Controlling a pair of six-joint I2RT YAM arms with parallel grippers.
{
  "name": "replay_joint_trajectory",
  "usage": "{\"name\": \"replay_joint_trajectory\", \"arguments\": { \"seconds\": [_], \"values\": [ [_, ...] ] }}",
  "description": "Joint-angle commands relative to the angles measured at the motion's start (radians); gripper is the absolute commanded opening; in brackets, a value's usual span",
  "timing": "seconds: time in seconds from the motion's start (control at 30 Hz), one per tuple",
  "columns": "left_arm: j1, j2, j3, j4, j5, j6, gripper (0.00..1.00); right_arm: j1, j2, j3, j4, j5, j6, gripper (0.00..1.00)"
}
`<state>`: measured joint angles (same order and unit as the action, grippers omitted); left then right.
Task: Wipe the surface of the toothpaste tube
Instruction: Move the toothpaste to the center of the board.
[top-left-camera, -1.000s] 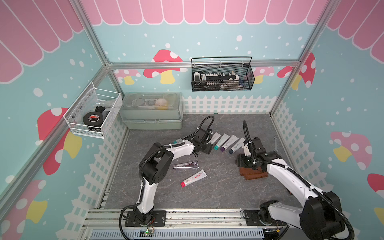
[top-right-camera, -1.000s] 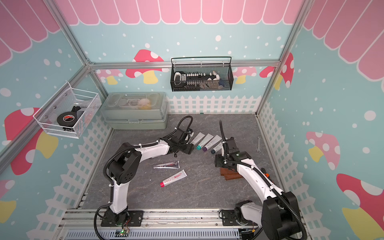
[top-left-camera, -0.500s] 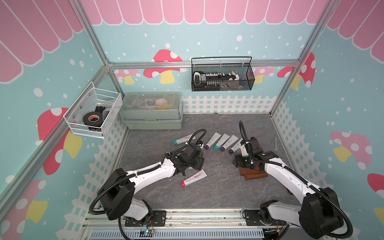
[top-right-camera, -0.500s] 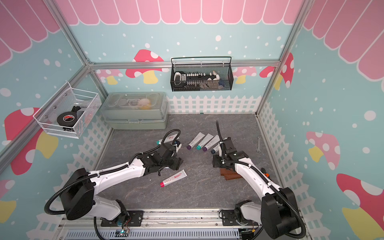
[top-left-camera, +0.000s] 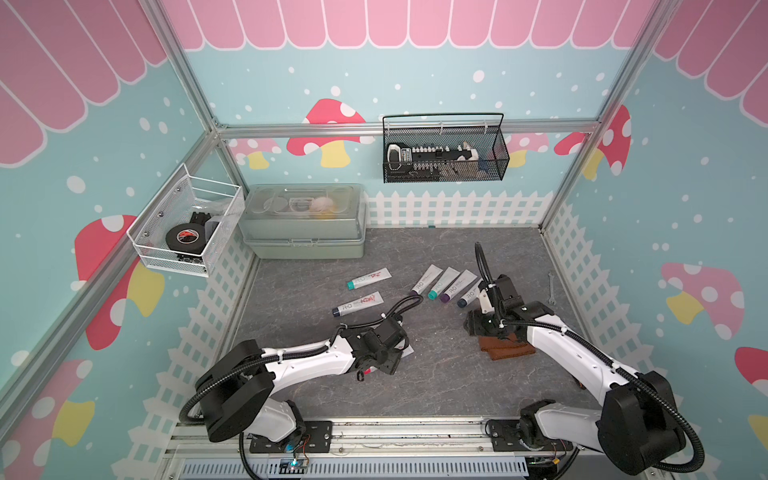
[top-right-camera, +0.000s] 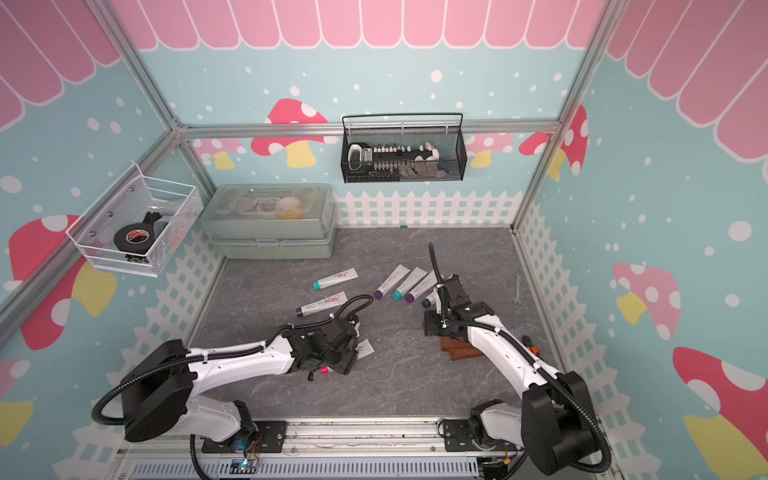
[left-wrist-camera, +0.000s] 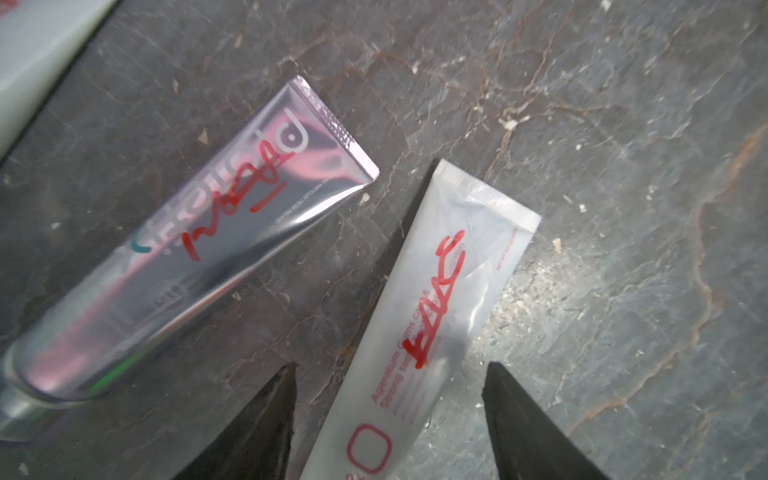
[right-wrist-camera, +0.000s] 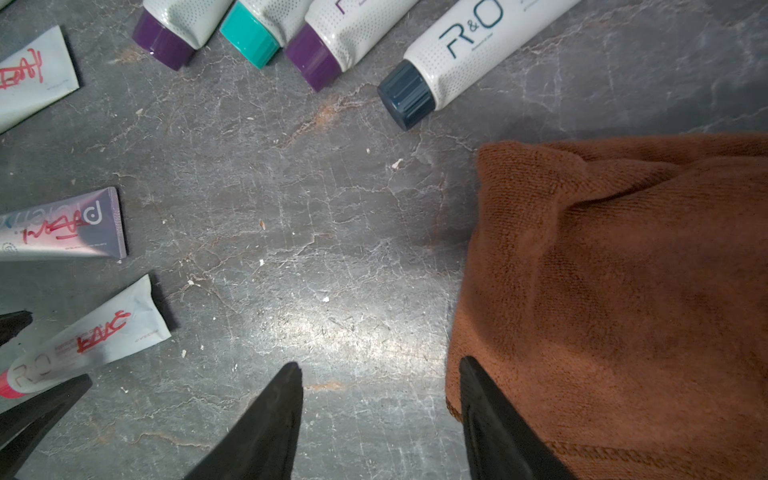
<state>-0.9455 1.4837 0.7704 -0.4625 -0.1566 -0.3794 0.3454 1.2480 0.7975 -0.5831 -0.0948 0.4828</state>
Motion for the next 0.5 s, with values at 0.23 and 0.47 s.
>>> {"name": "replay_joint_trajectory", "arguments": {
  "seconds": [0.23, 0.47],
  "values": [
    [-0.056, 0.183, 0.091, -0.022, 0.024, -0.015, 0.49, 0.012, -0.033, -0.002, -0.030, 0.012, -0.010, 0.60],
    [-0.074, 0.224, 0.126, 0.078, 0.058, 0.027, 0.24, 0.012, -0.044, 0.005, -0.042, 0.018, -0.009, 0.59]
  ]
}}
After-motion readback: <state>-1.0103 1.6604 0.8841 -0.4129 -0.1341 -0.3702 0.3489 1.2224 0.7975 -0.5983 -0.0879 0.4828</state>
